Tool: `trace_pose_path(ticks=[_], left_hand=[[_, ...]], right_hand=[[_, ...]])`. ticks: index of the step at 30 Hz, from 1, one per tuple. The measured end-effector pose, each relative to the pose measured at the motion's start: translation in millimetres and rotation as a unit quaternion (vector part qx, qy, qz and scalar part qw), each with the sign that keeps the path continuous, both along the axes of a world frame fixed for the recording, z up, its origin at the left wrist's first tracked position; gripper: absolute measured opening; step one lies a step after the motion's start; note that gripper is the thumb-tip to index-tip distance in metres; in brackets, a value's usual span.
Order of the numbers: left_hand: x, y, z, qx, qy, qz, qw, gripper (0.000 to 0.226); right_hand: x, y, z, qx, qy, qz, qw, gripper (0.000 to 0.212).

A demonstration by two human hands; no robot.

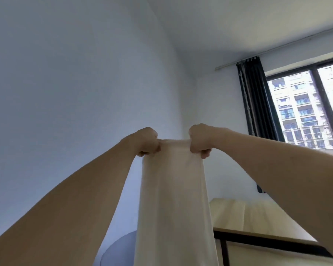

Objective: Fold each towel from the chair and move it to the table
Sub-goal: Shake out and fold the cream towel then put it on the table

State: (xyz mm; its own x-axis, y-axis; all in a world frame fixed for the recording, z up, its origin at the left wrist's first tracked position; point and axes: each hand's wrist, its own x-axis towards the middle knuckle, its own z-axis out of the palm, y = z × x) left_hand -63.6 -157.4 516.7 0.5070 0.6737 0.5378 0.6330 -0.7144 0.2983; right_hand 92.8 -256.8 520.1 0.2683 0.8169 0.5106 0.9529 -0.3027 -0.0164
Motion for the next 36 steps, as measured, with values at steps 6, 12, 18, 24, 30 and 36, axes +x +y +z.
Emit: trace_pose_path(ticks=[6,12,18,24,30,36], left_hand=[[39,59,-23,0.074,-0.253,-0.003,0.965,0.014],[18,24,-14,0.106,-0.286,-0.077,0.949,0.016],[-26,-46,-43,0.081,-0.155,-0.029,0.984,0.013],[-53,-104,-147,-0.206,0.128,-0.033,0.970,0.021],[-53,-102,-306,-0.363,0.274,-0.035,0.890,0.017],[-42,-81,-395,-0.379,0.283,-0.017,0.881,0.011]], right_hand=[[24,67,-9,0.281,0.152,0.084,0.944,0.023],[8,29,1,0.380,0.245,0.134,0.882,0.018],[-26,-41,-47,0.299,0.306,0.095,0.899,0.017],[-39,-85,-160,0.024,0.324,0.002,0.946,0.013],[-42,-91,-319,-0.286,0.303,-0.069,0.906,0.027],[-26,-72,-398,-0.343,0.381,-0.081,0.855,0.027]])
